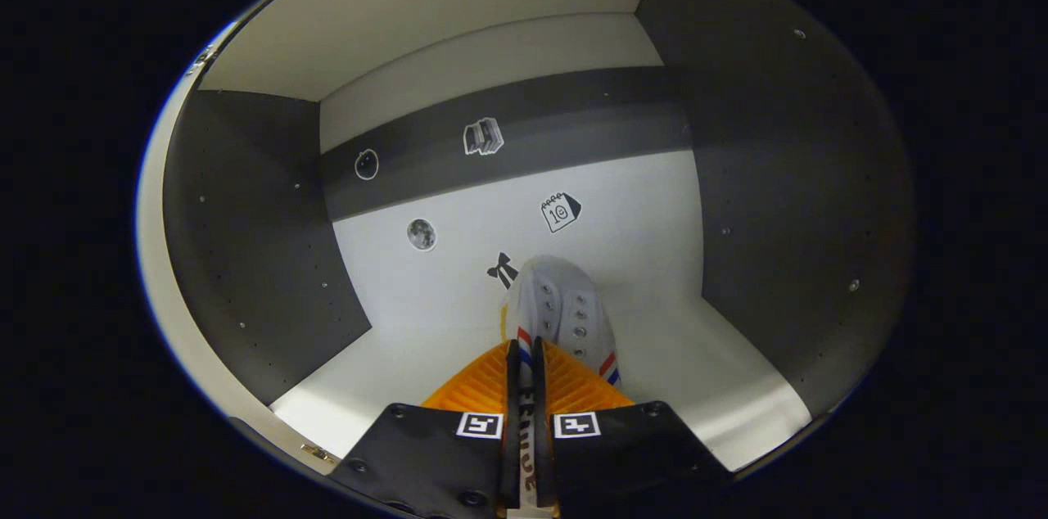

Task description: Grab one shoe with the right hand and put it into the shoe cabinet, grab the other shoe with the left hand and put it into the shoe cabinet; then close the right door with the right hand and the left door with the left hand.

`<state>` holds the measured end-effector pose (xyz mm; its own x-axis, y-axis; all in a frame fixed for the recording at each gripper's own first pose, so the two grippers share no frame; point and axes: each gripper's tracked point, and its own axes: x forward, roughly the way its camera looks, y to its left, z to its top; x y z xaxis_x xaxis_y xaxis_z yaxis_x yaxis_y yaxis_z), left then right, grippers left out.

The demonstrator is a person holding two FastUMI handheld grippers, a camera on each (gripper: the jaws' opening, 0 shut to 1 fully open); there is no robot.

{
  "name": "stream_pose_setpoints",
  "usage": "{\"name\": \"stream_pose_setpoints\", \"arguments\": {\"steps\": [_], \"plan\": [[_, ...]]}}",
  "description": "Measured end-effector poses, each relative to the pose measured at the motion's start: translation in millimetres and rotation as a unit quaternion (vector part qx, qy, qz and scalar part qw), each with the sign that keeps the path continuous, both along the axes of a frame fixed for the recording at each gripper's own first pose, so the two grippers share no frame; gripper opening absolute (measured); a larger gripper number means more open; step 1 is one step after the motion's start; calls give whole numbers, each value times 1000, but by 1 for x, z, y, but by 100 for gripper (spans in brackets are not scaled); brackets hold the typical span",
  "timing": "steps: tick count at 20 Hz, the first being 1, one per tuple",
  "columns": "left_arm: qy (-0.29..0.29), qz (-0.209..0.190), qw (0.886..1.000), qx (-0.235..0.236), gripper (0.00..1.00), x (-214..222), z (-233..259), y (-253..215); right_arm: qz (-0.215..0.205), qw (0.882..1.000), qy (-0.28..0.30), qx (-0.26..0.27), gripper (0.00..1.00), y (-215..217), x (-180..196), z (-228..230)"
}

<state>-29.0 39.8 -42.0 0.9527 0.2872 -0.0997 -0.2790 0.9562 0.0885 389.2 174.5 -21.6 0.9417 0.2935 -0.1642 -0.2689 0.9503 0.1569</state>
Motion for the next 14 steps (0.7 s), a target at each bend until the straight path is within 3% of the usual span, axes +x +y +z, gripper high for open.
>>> {"name": "stream_pose_setpoints", "arguments": {"steps": [2,4,7,10,14], "plan": [[1,0,1000,-7,95,-2,-2,-1,6,1000,-17,13,13,1,1,16],[4,-2,1000,-19,94,-2,-7,-2,14,1000,-17,3,33,-1,-6,19],[14,-12,999,-34,97,1,-19,-7,31,999,-28,-31,99,-3,-33,20],[43,-26,998,-27,95,3,-33,-11,17,996,-68,-61,98,-16,-69,23],[60,-37,997,-20,95,0,-48,-11,36,994,-85,-53,98,-18,-120,18]]}}
